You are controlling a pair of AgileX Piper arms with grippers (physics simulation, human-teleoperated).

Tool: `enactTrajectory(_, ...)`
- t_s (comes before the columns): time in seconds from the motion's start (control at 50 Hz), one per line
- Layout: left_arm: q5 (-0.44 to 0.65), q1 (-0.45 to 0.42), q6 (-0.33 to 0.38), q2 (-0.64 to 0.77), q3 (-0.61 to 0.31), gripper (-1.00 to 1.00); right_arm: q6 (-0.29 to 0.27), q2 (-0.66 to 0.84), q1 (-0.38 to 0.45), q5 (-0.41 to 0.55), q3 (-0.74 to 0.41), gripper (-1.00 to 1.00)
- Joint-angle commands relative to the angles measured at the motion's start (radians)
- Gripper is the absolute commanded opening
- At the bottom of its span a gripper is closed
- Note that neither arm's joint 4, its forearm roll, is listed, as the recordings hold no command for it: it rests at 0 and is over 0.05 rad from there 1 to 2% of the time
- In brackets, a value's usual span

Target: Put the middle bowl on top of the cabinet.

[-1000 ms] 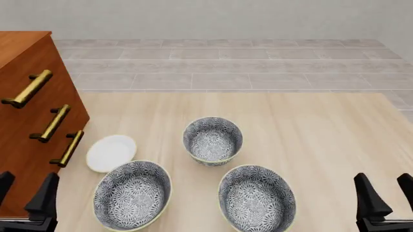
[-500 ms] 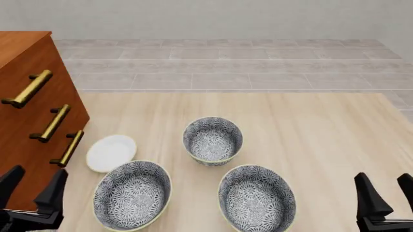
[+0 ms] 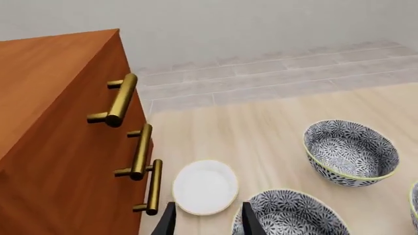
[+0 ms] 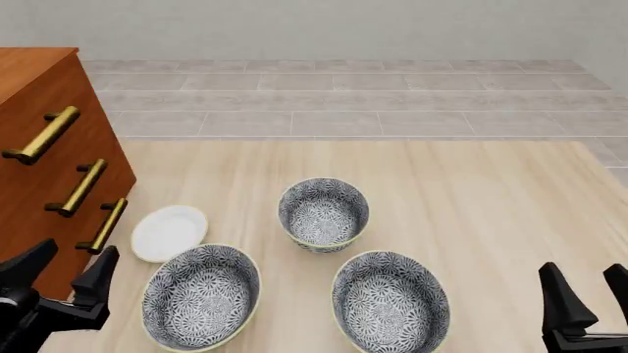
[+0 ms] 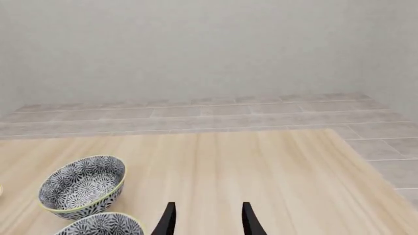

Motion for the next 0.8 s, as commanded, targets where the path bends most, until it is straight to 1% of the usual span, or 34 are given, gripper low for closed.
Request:
enactTrajectory(0.02,0.057,-0.042,-0.010,0.070,-0.071,1.00,0.001,0.003,0.000,-0.003,0.000,1.00)
enactTrajectory(0.08,0.074,-0.050,-0.017,0.091,-0.091,1.00,0.002,0.002,0.000,-0.001,-0.001,1.00)
enactTrajectory(0.1,0.087,-0.053,-0.034,0.115,-0.107,1.00,0.002,-0.002,0.000,0.002,0.000,1.00)
enactTrajectory(0.18,0.114,-0.057,-0.025,0.132,-0.126,1.00,0.000,0.005,0.000,-0.004,0.000,1.00)
enactTrajectory(0.28,0.128,-0.047,-0.033,0.164,-0.144,1.00,0.004,-0.019,-0.001,0.013,0.000,1.00)
enactTrajectory(0.34,0.129,-0.042,-0.036,0.177,-0.147,1.00,0.005,-0.020,-0.001,0.012,0.000,1.00)
enactTrajectory(0.36,0.133,-0.044,-0.053,0.194,-0.151,1.00,0.003,-0.015,0.000,0.009,-0.001,1.00)
enactTrajectory(0.5,0.145,-0.042,-0.054,0.212,-0.151,1.00,0.000,-0.012,0.001,0.009,-0.001,1.00)
enactTrajectory(0.64,0.174,-0.072,-0.083,0.278,-0.172,1.00,-0.001,-0.003,0.003,0.002,0.000,1.00)
enactTrajectory(0.66,0.173,-0.072,-0.083,0.279,-0.172,1.00,0.000,-0.001,0.003,0.000,0.000,1.00)
enactTrajectory(0.68,0.178,-0.070,-0.101,0.299,-0.175,1.00,0.000,-0.002,0.002,0.000,0.000,1.00)
enactTrajectory(0.8,0.178,-0.063,-0.116,0.322,-0.165,1.00,0.005,-0.003,0.000,0.000,0.000,1.00)
